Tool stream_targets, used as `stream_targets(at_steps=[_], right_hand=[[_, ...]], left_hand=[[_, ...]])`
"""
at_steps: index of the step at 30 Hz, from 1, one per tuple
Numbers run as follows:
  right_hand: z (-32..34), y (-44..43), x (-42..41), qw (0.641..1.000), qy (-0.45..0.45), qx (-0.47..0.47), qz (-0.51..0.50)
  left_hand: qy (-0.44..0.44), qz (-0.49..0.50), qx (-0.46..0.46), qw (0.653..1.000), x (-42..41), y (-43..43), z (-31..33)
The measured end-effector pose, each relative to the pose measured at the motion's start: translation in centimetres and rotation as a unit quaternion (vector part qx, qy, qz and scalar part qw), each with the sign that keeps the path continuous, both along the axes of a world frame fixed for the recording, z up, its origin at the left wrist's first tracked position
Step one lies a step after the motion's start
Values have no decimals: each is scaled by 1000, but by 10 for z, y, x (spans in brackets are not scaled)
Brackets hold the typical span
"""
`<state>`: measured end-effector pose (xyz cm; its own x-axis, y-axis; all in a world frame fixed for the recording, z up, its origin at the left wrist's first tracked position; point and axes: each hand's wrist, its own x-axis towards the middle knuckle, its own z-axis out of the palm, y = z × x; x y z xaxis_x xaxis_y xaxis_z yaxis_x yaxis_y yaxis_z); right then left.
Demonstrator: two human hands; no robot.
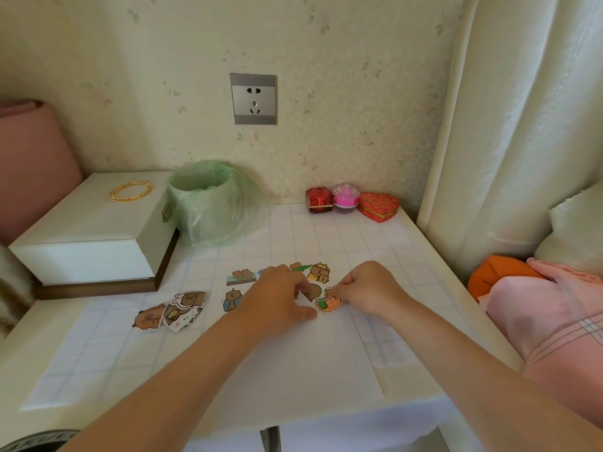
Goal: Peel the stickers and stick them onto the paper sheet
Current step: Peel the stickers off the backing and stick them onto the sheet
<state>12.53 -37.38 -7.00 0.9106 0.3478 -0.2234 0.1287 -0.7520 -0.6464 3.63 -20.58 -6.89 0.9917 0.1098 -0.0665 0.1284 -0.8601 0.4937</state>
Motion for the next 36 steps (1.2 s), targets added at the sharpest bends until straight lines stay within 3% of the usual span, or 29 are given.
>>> stream_targets(at_steps=[15, 29, 36], right_hand=[[-2, -3, 3, 999, -20, 10, 28], [-7, 4, 1, 996, -63, -50, 33], [-3, 3, 4, 999, -19, -17, 37]], left_hand=[[-4, -2, 5, 1000, 1, 1, -4], [-9, -14, 28, 999, 1, 1, -6], [-9, -9, 21, 1000, 2, 2, -7]])
